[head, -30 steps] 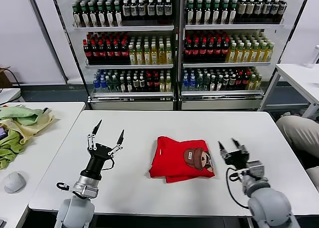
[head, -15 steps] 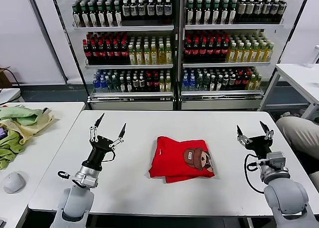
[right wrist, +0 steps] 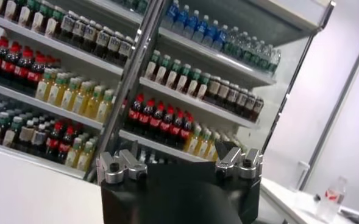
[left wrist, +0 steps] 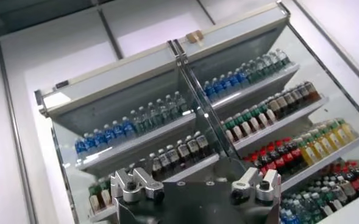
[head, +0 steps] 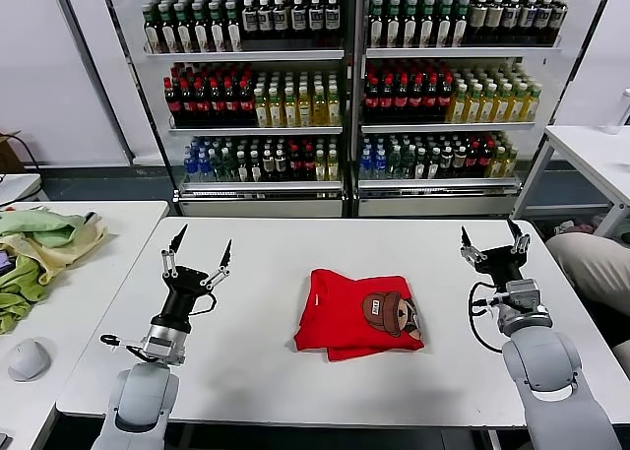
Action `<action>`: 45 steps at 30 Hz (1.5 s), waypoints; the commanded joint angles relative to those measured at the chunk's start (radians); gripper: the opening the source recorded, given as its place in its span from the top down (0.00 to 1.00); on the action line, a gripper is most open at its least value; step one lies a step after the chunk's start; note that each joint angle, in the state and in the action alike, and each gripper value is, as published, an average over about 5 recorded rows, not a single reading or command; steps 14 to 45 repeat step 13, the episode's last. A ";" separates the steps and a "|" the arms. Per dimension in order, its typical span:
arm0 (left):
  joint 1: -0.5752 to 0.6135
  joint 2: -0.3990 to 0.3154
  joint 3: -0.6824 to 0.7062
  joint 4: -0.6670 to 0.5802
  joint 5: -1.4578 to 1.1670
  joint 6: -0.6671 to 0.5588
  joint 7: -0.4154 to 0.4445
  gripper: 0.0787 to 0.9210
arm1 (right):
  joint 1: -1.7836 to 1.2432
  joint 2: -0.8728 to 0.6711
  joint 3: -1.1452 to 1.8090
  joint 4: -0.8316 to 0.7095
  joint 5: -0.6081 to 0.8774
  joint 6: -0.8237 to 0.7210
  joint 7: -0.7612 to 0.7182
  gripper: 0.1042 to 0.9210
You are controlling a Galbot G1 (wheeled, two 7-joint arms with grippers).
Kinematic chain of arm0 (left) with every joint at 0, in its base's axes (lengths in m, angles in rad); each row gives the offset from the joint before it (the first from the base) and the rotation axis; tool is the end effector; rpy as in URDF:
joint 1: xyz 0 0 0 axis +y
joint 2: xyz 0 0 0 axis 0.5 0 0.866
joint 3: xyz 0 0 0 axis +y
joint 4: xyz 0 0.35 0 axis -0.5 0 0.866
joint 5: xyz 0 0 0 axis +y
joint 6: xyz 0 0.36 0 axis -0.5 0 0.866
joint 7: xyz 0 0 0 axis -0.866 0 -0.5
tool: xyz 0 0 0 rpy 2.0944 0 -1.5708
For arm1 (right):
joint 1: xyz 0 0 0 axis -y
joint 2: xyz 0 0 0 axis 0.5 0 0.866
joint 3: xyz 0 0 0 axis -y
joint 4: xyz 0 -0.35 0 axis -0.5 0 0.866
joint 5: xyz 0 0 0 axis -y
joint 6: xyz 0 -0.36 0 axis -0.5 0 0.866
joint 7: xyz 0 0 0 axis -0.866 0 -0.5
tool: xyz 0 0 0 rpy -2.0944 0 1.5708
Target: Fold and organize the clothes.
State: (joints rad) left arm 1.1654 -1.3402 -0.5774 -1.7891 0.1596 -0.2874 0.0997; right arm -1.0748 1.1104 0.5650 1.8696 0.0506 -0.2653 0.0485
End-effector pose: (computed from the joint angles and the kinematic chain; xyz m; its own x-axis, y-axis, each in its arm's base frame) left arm 0.3178 0.0806 -0.3001 -0.9256 0.1991 -0.3220 0.0498 0.9072 0.4178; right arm 0.3378 -0.1212 -0.2217 -0.9979 0.0546 -0.0346 0.0639 0.9144 -0.3997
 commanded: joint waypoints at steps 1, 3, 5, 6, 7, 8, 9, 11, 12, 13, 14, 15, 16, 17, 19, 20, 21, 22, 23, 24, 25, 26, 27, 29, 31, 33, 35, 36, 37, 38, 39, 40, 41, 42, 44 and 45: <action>-0.011 0.002 0.014 0.009 -0.014 0.021 -0.050 0.12 | 0.023 -0.008 -0.025 -0.070 -0.080 0.072 -0.018 0.12; -0.016 0.003 0.020 0.011 -0.008 0.025 -0.061 0.12 | 0.035 -0.007 -0.020 -0.081 -0.079 0.075 -0.023 0.12; -0.023 0.005 0.024 0.016 -0.008 0.032 -0.068 0.12 | 0.039 -0.004 -0.020 -0.088 -0.085 0.077 -0.024 0.12; -0.027 0.006 0.026 0.020 -0.011 0.036 -0.071 0.12 | 0.036 -0.003 -0.022 -0.093 -0.104 0.085 -0.028 0.12; -0.031 0.007 0.027 0.024 -0.014 0.038 -0.072 0.12 | 0.031 -0.003 -0.024 -0.099 -0.133 0.098 -0.034 0.12; -0.035 0.007 0.028 0.027 -0.017 0.041 -0.073 0.12 | 0.026 -0.003 -0.025 -0.107 -0.162 0.113 -0.041 0.12; -0.037 0.007 0.028 0.031 -0.022 0.043 -0.073 0.12 | 0.025 0.000 -0.024 -0.116 -0.186 0.125 -0.047 0.12; -0.038 0.006 0.028 0.036 -0.031 0.051 -0.075 0.12 | 0.030 0.011 -0.022 -0.131 -0.195 0.131 -0.051 0.12; -0.038 0.005 0.029 0.036 -0.034 0.053 -0.076 0.12 | 0.032 0.014 -0.021 -0.135 -0.191 0.129 -0.051 0.12; -0.037 0.005 0.029 0.037 -0.036 0.056 -0.077 0.12 | 0.035 0.018 -0.021 -0.137 -0.182 0.123 -0.049 0.12; -0.037 0.005 0.029 0.037 -0.036 0.056 -0.077 0.12 | 0.035 0.018 -0.021 -0.137 -0.182 0.123 -0.049 0.12; -0.037 0.005 0.029 0.037 -0.036 0.056 -0.077 0.12 | 0.035 0.018 -0.021 -0.137 -0.182 0.123 -0.049 0.12; -0.037 0.005 0.029 0.037 -0.036 0.056 -0.077 0.12 | 0.035 0.018 -0.021 -0.137 -0.182 0.123 -0.049 0.12; -0.037 0.005 0.029 0.037 -0.036 0.056 -0.077 0.12 | 0.035 0.018 -0.021 -0.137 -0.182 0.123 -0.049 0.12; -0.037 0.005 0.029 0.037 -0.036 0.056 -0.077 0.12 | 0.035 0.018 -0.021 -0.137 -0.182 0.123 -0.049 0.12; -0.037 0.005 0.029 0.037 -0.036 0.056 -0.077 0.12 | 0.035 0.018 -0.021 -0.137 -0.182 0.123 -0.049 0.12; -0.037 0.005 0.029 0.037 -0.036 0.056 -0.077 0.12 | 0.035 0.018 -0.021 -0.137 -0.182 0.123 -0.049 0.12; -0.037 0.005 0.029 0.037 -0.036 0.056 -0.077 0.12 | 0.035 0.018 -0.021 -0.137 -0.182 0.123 -0.049 0.12; -0.037 0.005 0.029 0.037 -0.036 0.056 -0.077 0.12 | 0.035 0.018 -0.021 -0.137 -0.182 0.123 -0.049 0.12; -0.037 0.005 0.029 0.037 -0.036 0.056 -0.077 0.12 | 0.035 0.018 -0.021 -0.137 -0.182 0.123 -0.049 0.12; -0.037 0.005 0.029 0.037 -0.036 0.056 -0.077 0.12 | 0.035 0.018 -0.021 -0.137 -0.182 0.123 -0.049 0.12; -0.037 0.005 0.029 0.037 -0.036 0.056 -0.077 0.12 | 0.035 0.018 -0.021 -0.137 -0.182 0.123 -0.049 0.12; -0.037 0.005 0.029 0.037 -0.036 0.056 -0.077 0.12 | 0.035 0.018 -0.021 -0.137 -0.182 0.123 -0.049 0.12; -0.037 0.005 0.029 0.037 -0.036 0.056 -0.077 0.12 | 0.035 0.018 -0.021 -0.137 -0.182 0.123 -0.049 0.12; -0.037 0.005 0.029 0.037 -0.036 0.056 -0.077 0.12 | 0.035 0.018 -0.021 -0.137 -0.182 0.123 -0.049 0.12; -0.037 0.005 0.029 0.037 -0.036 0.056 -0.077 0.12 | 0.035 0.018 -0.021 -0.137 -0.182 0.123 -0.049 0.12; -0.037 0.005 0.029 0.037 -0.036 0.056 -0.077 0.12 | 0.035 0.018 -0.021 -0.137 -0.182 0.123 -0.049 0.12; -0.037 0.005 0.029 0.037 -0.036 0.056 -0.077 0.12 | 0.035 0.018 -0.021 -0.137 -0.182 0.123 -0.049 0.12; -0.037 0.005 0.029 0.037 -0.036 0.056 -0.077 0.12 | 0.035 0.018 -0.021 -0.137 -0.182 0.123 -0.049 0.12; -0.037 0.005 0.029 0.037 -0.036 0.056 -0.077 0.12 | 0.035 0.018 -0.021 -0.137 -0.182 0.123 -0.049 0.12; -0.037 0.005 0.029 0.037 -0.036 0.056 -0.077 0.12 | 0.035 0.018 -0.021 -0.137 -0.182 0.123 -0.049 0.12; -0.037 0.005 0.029 0.037 -0.036 0.056 -0.077 0.12 | 0.035 0.018 -0.021 -0.137 -0.182 0.123 -0.049 0.12; -0.037 0.005 0.029 0.037 -0.036 0.056 -0.077 0.12 | 0.035 0.018 -0.021 -0.137 -0.182 0.123 -0.049 0.12; -0.037 0.005 0.029 0.037 -0.036 0.056 -0.077 0.12 | 0.035 0.018 -0.021 -0.137 -0.182 0.123 -0.049 0.12; -0.037 0.005 0.029 0.037 -0.036 0.056 -0.077 0.12 | 0.035 0.018 -0.021 -0.137 -0.182 0.123 -0.049 0.12; -0.037 0.005 0.029 0.037 -0.036 0.056 -0.077 0.12 | 0.035 0.018 -0.021 -0.137 -0.182 0.123 -0.049 0.12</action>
